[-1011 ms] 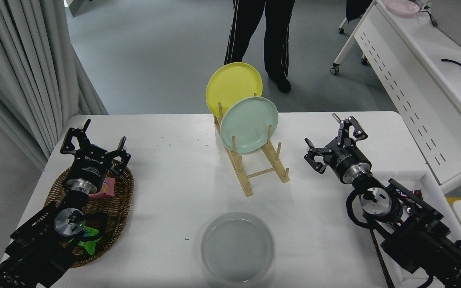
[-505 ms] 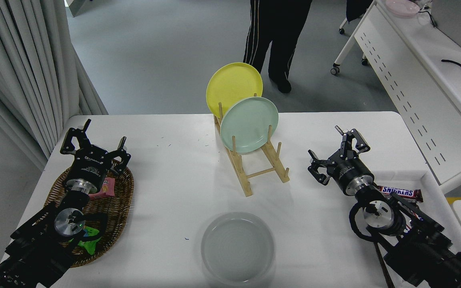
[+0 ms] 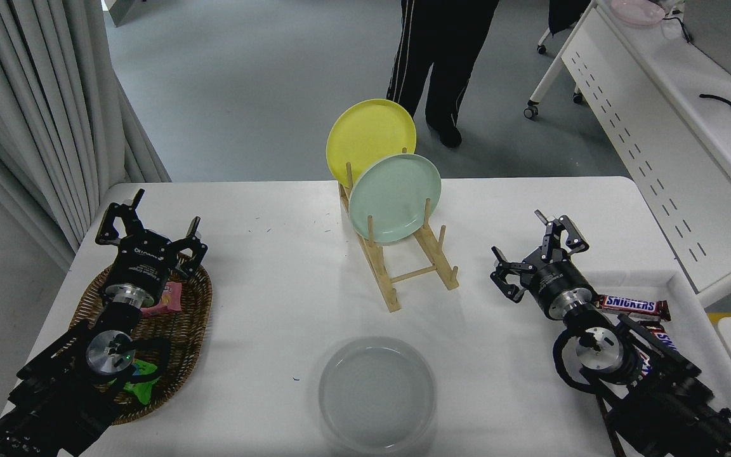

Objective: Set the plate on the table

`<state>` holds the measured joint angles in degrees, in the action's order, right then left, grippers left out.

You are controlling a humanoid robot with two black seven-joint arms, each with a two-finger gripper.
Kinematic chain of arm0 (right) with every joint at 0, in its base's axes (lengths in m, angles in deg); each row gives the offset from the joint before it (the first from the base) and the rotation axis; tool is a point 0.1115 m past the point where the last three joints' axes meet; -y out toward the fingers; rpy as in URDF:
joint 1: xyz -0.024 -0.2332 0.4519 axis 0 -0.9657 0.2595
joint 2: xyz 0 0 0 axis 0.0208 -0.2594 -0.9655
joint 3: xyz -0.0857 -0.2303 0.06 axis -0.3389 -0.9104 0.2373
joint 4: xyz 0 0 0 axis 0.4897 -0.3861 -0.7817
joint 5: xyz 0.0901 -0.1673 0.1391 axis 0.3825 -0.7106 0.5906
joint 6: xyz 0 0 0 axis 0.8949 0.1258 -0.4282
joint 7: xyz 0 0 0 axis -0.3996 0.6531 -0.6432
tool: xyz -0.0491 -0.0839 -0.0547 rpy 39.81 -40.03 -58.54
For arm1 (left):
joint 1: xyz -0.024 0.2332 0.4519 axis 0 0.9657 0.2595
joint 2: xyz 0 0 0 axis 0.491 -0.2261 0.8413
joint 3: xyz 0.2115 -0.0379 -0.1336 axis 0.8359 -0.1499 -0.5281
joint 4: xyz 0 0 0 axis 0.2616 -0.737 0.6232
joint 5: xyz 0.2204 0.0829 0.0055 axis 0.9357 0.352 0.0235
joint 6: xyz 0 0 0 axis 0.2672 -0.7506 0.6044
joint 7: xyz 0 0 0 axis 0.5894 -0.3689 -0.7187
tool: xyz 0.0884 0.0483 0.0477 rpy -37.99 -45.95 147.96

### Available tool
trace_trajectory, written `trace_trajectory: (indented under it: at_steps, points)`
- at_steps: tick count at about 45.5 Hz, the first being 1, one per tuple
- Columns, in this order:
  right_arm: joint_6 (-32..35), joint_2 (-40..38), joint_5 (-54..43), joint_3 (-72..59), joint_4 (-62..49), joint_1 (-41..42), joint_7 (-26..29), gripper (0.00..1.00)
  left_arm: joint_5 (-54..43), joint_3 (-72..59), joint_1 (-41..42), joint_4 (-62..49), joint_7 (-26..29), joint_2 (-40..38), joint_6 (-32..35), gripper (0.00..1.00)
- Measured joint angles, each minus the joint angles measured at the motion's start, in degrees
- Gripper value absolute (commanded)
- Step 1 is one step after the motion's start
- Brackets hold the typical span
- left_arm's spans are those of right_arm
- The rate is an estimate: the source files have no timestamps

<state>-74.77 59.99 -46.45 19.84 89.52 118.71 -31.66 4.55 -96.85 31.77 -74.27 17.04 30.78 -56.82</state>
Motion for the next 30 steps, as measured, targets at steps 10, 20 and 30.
trace_trajectory:
  at_steps: [10, 20, 30]
  points:
    - [0.8, -1.1, -0.6, -0.9, -0.3, 0.0, 0.1, 1.0, 0.0, 0.0, 0.0, 0.0, 0.0, 0.0, 0.0, 1.0]
    - [1.0, -1.4, -0.8, -1.4, -0.3, 0.1, 0.1, 1.0, 0.0, 0.0, 0.0, 0.0, 0.0, 0.0, 0.0, 1.0]
    - [0.6, -1.0, -0.8, -1.0, -0.6, 0.1, -0.6, 1.0, 0.0, 0.0, 0.0, 0.0, 0.0, 0.0, 0.0, 1.0]
